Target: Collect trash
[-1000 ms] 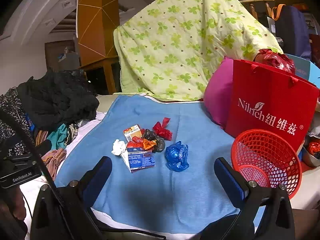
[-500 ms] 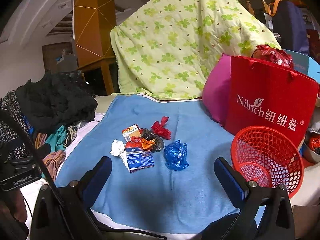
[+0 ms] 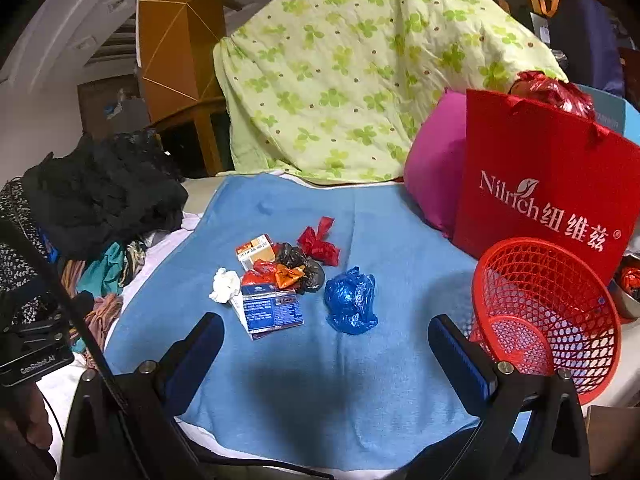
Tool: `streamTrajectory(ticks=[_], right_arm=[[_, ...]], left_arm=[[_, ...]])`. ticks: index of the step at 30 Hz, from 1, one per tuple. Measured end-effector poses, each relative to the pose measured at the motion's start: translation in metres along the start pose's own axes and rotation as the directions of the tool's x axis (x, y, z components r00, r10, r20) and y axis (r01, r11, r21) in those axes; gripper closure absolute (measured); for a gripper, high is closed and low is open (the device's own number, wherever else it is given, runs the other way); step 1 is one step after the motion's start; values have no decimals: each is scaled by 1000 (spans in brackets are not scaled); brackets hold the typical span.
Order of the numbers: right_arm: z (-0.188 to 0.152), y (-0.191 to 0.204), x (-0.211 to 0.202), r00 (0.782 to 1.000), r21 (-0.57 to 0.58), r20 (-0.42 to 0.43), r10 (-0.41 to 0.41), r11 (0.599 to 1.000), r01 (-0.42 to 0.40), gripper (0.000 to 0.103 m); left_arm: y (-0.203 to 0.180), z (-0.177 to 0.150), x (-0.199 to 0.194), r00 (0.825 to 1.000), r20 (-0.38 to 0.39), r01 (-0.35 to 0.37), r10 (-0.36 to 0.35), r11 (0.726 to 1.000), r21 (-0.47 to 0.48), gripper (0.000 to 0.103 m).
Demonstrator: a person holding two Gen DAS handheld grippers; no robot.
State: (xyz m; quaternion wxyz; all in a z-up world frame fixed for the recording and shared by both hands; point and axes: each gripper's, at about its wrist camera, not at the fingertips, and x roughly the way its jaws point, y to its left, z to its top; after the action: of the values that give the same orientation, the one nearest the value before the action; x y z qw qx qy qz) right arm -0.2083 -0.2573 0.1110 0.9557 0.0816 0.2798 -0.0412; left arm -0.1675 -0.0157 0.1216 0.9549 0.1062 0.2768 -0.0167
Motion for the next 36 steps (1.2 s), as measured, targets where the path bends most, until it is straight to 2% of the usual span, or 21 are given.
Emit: streamTrajectory(ticks=[7,10,15,18,20,22,23,24,27,28,29,31,33,35,36], right_arm=[[-5,-15,72,993,35,-117,9,999,-4,0],[-8,-27,112,986,62,-167,15,998,-5,0],[-5,-41,170,976,113,-216,35,994,-11,2],[-4,-51,206,963,144,-264,50,989,-12,13],[-5,-58,232,948,204,-300,106,978,-45,17],[-10,-64,251,932,239,-333,147,969,-67,30],[-12,-67,256,924,254,-345,167,964,-79,47],[-14,-70,260,919,269,-350,180,959,-86,49],[-14,-73,252,927,268,-321,192,958,-106,52],[-14,-74,249,929,263,-317,190,959,-106,52],[-13,-74,243,933,262,-308,186,959,-104,52],[-10,-76,231,941,253,-287,178,962,-105,52],[-6,-79,215,949,238,-263,171,965,-108,52],[-3,-79,198,957,228,-239,162,968,-107,52],[-1,-79,187,961,221,-223,162,969,-112,52]], left_arm=[[4,-9,53,994,-87,59,-61,998,-19,0],[7,-14,89,980,-164,108,-114,993,-47,0],[2,-15,127,956,-225,172,-186,982,-82,0],[-14,-9,144,933,-241,251,-266,964,-93,0],[-31,-4,155,917,-239,311,-319,948,-71,0],[-46,0,165,907,-239,347,-346,937,-40,0],[-55,3,172,899,-239,371,-366,928,-26,0],[-63,5,180,887,-243,402,-393,916,-14,0],[-83,8,203,858,-279,453,-432,891,16,0],[-88,8,209,843,-288,480,-455,877,16,0],[-92,7,214,827,-297,504,-478,864,13,5],[-100,5,222,803,-325,531,-500,847,9,22],[-106,1,226,786,-354,546,-507,838,10,51],[-109,-4,228,763,-369,566,-531,824,-14,57],[-108,-6,227,758,-360,573,-544,819,-29,57]])
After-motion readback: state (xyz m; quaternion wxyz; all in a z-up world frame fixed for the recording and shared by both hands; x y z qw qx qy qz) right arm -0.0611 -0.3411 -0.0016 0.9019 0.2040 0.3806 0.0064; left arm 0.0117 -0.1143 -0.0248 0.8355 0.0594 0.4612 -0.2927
